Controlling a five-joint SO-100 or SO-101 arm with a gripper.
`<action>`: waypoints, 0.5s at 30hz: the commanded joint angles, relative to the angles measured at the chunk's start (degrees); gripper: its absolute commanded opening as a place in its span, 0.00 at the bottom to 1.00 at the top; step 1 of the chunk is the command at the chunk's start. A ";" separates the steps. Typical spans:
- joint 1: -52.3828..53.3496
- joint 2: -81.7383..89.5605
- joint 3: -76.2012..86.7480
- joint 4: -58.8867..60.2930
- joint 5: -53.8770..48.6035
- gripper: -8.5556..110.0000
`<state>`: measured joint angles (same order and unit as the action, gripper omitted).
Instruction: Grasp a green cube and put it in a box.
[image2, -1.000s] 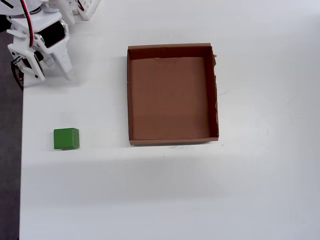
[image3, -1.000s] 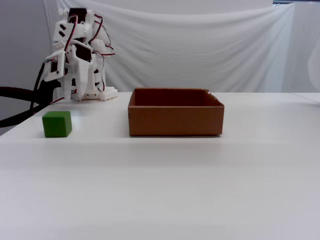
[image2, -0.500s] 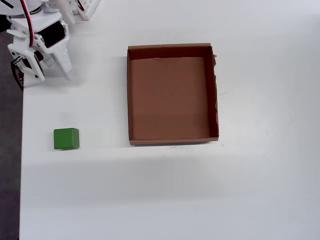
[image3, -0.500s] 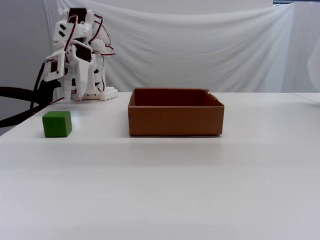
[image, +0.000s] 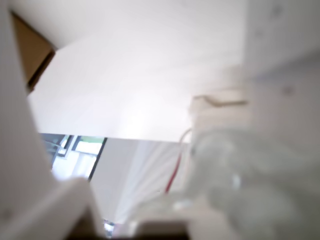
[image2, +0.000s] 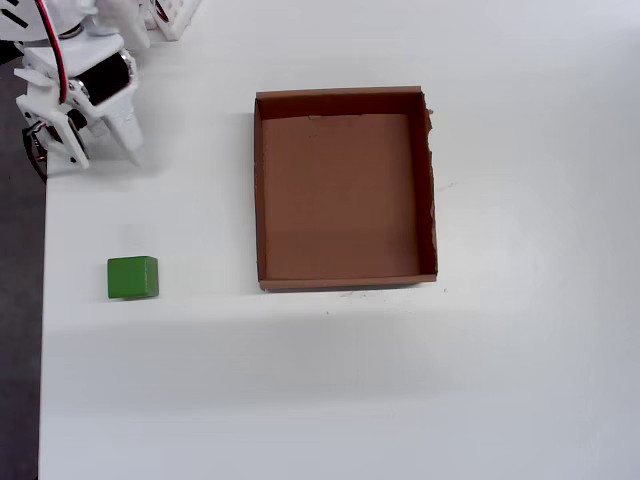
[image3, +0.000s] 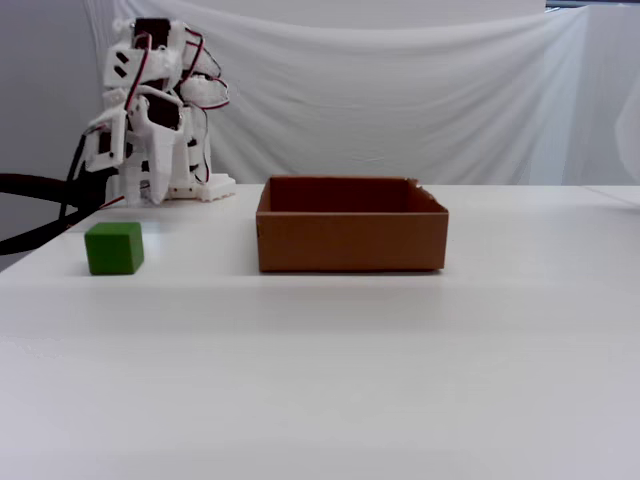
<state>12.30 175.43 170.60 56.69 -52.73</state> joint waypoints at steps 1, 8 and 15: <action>0.70 -3.78 -3.43 -3.16 -2.81 0.26; 0.44 -19.51 -15.21 -2.90 -12.39 0.26; -0.35 -34.80 -27.60 -3.52 -19.07 0.26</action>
<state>12.74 143.96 148.27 53.44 -69.26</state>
